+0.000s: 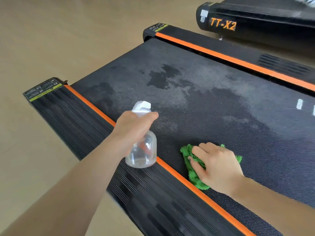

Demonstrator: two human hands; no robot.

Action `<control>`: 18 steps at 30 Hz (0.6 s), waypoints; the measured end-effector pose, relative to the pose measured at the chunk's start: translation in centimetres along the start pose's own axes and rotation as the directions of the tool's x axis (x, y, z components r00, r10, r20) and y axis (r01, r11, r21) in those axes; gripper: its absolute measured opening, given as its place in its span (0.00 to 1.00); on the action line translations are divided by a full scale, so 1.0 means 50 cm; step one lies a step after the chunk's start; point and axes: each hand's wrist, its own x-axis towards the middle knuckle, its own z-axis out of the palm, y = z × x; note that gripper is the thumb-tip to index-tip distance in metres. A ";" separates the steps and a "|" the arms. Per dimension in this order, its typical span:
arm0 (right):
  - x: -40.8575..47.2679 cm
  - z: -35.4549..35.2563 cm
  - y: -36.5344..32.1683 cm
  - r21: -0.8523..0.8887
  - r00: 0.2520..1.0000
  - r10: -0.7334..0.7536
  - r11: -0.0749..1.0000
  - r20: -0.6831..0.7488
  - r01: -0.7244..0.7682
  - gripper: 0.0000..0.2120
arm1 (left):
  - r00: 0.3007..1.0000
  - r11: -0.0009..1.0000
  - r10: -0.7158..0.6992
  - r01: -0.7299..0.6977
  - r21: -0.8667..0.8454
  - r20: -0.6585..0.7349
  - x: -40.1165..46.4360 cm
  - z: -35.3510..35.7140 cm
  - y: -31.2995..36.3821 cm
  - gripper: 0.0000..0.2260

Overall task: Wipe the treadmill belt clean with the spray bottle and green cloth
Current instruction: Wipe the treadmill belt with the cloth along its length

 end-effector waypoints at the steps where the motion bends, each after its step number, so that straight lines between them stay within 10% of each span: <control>1: 0.000 0.000 0.000 -0.002 1.000 -0.004 1.000 -0.003 0.004 0.08 | 1.000 1.000 -0.003 0.003 0.008 -0.002 -0.002 -0.005 -0.002 0.18; 18: 0.223 0.096 -0.028 0.008 0.948 -0.312 0.950 0.067 0.312 0.10 | 1.000 0.991 -0.010 0.012 -0.134 0.015 -0.034 -0.051 -0.059 0.21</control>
